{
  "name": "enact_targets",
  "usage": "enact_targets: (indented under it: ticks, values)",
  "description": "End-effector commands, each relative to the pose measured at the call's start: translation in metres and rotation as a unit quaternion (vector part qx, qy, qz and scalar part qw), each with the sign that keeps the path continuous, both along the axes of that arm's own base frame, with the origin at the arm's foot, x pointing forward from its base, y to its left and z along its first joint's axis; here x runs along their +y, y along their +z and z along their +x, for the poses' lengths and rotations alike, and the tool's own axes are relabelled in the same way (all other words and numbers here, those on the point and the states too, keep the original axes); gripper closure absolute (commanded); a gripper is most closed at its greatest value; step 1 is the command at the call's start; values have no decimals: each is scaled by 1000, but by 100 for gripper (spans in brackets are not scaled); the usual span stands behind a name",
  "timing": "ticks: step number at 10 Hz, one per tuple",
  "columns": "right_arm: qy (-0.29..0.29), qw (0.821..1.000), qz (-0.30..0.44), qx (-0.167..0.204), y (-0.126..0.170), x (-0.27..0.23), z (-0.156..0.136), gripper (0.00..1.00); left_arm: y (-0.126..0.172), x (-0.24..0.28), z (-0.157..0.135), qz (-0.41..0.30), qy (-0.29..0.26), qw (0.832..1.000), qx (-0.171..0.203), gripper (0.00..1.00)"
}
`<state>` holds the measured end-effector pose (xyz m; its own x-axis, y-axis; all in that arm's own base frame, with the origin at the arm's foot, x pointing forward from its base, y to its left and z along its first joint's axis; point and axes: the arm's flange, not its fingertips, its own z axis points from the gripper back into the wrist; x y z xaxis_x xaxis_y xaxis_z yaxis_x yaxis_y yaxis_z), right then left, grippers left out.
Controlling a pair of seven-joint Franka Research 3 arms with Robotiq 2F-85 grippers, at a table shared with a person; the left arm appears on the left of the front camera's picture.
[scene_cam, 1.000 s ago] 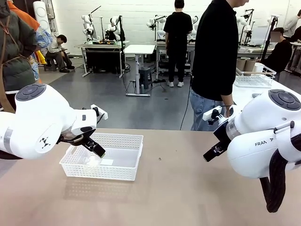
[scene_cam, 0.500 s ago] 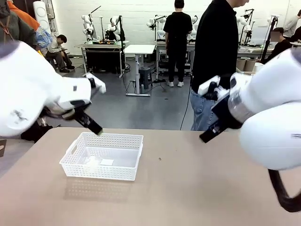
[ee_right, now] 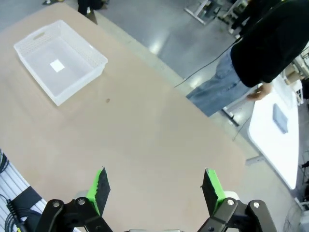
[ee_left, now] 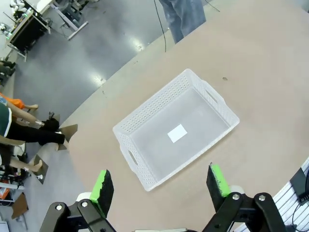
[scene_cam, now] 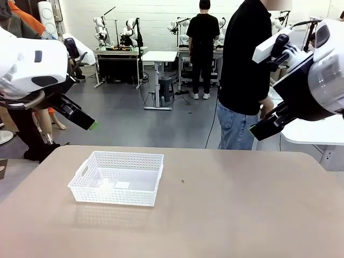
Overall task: Clean and organize the cups into the basket.
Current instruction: Pick up the Organizing basket and move it to the center of the table, then pick up the Reusable plastic cup from the right side of the table and place it inside the Organizing basket.
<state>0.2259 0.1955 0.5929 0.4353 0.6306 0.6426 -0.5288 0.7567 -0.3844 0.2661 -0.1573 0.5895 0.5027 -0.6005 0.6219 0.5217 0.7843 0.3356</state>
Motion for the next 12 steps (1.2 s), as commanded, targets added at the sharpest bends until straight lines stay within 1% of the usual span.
enact_targets:
  ticks: [1,2,3,4,5,6,7,8,9,10,11,12]
  values:
    - [14,1000,3,22,-18,6,25,0,-17,-4,21,1,-12,1000,13,0]
    - [14,1000,3,22,-18,6,25,0,-17,-4,21,1,-12,1000,13,0]
    - [1,1000,-2,13,-9,3,11,0,-9,-3,10,1,-1,1000,11,0]
    - [34,983,144,106,-1,-28,30,0,-6,28,29,-172,-63,977,108,0]
    - [78,939,277,187,3,-63,49,0,-8,60,51,-313,-134,915,215,0]
    - [92,880,396,246,2,-101,67,0,-17,93,74,-406,-172,848,295,0]
    - [93,826,474,290,-9,-142,81,0,-36,120,93,-424,-148,814,369,0]
    - [92,792,501,337,-20,-165,89,0,-46,143,105,-436,-127,795,402,0]
    - [78,772,518,360,-31,-188,98,0,-51,163,113,-455,-105,786,406,0]
    - [61,751,538,378,-42,-217,106,0,-60,184,118,-475,-95,773,410,0]
    - [40,738,549,391,-53,-234,109,0,-66,210,115,-491,-81,764,411,0]
    - [18,729,553,403,-65,-251,111,0,-74,234,111,-500,-44,764,405,0]
